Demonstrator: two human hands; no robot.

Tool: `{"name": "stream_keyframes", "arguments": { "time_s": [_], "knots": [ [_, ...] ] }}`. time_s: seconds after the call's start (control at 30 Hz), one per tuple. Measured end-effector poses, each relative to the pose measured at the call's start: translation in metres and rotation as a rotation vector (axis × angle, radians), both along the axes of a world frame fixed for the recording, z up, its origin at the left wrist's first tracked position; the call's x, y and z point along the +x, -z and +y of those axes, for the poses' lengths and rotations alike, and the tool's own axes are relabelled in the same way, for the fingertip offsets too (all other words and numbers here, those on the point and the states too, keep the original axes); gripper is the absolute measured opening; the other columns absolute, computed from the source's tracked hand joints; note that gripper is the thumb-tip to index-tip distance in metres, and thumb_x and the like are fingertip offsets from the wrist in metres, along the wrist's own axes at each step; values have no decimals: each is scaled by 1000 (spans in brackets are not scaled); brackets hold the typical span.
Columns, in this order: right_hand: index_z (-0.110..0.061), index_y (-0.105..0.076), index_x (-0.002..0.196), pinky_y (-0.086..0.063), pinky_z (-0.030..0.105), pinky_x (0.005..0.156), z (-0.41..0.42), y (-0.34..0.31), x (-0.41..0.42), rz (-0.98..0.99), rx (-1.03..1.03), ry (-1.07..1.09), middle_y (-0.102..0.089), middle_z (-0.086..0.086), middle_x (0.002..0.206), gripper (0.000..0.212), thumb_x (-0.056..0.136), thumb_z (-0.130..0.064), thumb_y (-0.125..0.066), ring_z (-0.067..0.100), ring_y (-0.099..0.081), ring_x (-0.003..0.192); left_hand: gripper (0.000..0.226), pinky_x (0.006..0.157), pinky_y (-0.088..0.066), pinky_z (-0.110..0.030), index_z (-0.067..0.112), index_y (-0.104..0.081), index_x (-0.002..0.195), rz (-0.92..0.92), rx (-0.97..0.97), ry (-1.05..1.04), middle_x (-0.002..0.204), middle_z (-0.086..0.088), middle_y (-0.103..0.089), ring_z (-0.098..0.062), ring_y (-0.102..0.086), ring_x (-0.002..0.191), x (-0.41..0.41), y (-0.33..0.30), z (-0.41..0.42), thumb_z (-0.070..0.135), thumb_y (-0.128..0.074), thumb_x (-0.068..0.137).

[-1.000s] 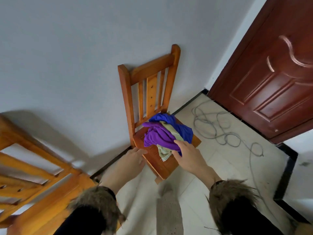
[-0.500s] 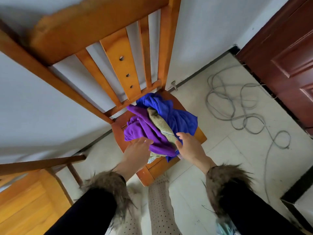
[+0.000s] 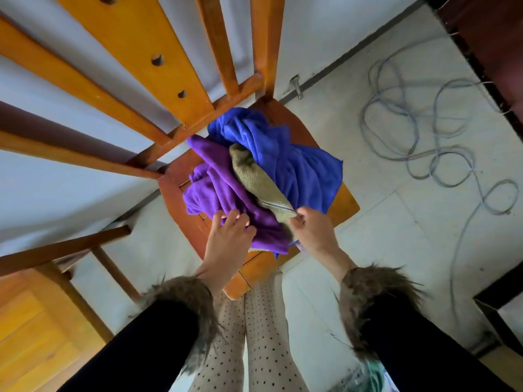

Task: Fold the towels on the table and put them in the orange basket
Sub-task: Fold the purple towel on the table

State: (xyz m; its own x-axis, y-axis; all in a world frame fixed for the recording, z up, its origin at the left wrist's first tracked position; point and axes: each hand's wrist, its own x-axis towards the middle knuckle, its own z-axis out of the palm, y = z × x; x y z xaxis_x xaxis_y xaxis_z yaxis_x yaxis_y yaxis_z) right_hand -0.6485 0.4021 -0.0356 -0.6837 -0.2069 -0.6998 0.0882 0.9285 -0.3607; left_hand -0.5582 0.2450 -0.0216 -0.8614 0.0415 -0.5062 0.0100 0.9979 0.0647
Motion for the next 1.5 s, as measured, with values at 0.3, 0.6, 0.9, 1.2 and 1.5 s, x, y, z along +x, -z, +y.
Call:
{"name": "stream_keyframes", "arguments": {
  "time_s": [0.3, 0.6, 0.9, 1.2, 1.5],
  "knots": [
    [-16, -54, 86, -42, 38, 82, 4, -17, -8, 2, 17, 0, -64, 6, 91, 15, 93, -27, -46, 27, -59, 89, 15, 89, -36, -20, 5, -63, 100, 289, 471, -681, 92, -2, -63, -17, -53, 83, -2, -67, -29, 5, -57, 87],
    [-24, -37, 140, -38, 48, 103, -27, -113, -13, 126, -345, -47, -46, -1, 137, 56, 89, -31, -60, 18, -46, 125, 18, 73, -40, -12, 9, -60, 97, 610, 662, -660, 89, 4, -59, -13, -55, 80, -22, -183, -68, 7, -46, 85],
    [-13, -63, 115, -42, 27, 97, -100, -288, -31, 438, -808, -294, -59, 1, 116, 33, 83, -19, -69, 11, -53, 111, 16, 77, -41, -10, 36, -52, 88, 766, 867, -491, 85, 29, -60, 2, -58, 83, -19, -327, -106, 20, -48, 87],
    [-28, -62, 91, -44, 15, 77, -148, -420, -15, 296, -1049, -422, -63, -18, 92, 24, 85, -5, -64, -6, -58, 85, 12, 74, -47, -14, 25, -57, 87, 932, 923, -568, 82, 18, -68, -1, -62, 76, 28, -432, -136, 15, -50, 83],
    [-17, -62, 83, -48, 18, 68, -192, -498, 32, 333, -1116, -598, -66, 4, 82, 11, 87, -8, -58, 12, -60, 77, 36, 63, -42, -8, 32, -49, 78, 1187, 499, -974, 80, 15, -58, -5, -56, 72, 100, -463, -127, -3, -47, 88]
  ]
}}
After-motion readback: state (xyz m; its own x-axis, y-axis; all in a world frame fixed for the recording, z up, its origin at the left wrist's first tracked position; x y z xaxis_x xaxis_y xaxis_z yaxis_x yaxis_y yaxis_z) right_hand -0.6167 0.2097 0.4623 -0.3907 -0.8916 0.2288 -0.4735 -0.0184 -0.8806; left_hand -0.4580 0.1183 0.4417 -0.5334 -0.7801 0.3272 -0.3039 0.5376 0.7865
